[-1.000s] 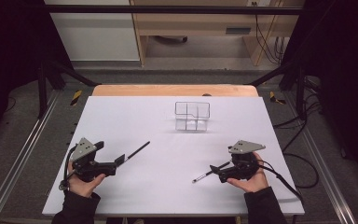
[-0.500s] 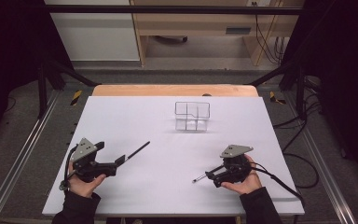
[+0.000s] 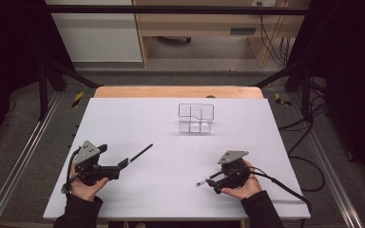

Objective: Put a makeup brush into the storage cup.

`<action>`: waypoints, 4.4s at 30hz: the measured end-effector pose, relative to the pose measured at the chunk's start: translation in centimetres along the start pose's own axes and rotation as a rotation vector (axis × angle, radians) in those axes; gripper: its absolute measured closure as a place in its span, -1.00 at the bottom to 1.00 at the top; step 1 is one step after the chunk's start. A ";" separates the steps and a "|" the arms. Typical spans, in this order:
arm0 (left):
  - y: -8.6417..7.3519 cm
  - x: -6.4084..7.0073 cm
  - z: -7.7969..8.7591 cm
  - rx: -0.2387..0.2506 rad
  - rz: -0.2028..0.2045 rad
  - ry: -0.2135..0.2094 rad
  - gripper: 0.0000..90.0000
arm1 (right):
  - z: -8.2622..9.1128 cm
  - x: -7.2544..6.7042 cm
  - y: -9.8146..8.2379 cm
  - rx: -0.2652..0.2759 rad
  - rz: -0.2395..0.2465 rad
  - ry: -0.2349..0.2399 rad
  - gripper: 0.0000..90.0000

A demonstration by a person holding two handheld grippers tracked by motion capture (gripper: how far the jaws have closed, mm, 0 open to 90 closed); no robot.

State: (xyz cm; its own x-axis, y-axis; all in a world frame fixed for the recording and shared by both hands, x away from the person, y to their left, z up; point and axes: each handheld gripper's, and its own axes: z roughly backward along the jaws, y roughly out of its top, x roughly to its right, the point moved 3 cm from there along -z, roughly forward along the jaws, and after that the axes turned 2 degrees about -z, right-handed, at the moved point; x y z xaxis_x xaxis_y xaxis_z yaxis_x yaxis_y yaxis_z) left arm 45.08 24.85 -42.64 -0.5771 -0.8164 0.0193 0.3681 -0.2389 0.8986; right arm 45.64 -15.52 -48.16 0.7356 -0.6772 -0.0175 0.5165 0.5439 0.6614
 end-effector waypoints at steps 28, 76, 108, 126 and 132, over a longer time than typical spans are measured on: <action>0.0 0.1 -0.1 -0.003 -0.005 -0.007 -0.91 | -1.5 -0.1 -0.5 -0.066 0.012 0.000 -0.23; -0.1 0.2 -0.3 -0.015 -0.011 -0.012 -0.90 | -0.8 -0.3 -0.4 -0.103 -0.061 -0.023 0.82; -0.2 0.1 -0.4 -0.031 -0.014 -0.011 -0.90 | -1.7 -0.1 4.0 -0.378 -0.001 -0.028 0.38; -0.3 0.2 -0.6 -0.044 -0.020 -0.011 -0.90 | -2.8 -0.1 3.8 -0.462 0.016 -0.011 0.77; -0.3 0.2 -0.6 -0.045 -0.021 -0.011 -0.90 | -3.0 -0.6 4.2 -0.509 0.019 -0.023 0.86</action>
State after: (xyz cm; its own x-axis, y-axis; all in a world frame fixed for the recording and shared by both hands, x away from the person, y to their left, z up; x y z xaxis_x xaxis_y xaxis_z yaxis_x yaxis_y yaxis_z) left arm 45.33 24.43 -43.16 -0.5926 -0.8054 0.0059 0.3882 -0.2792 0.8783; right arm 48.73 -11.33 -47.65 0.7400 -0.6726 0.0111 0.6555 0.7247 0.2126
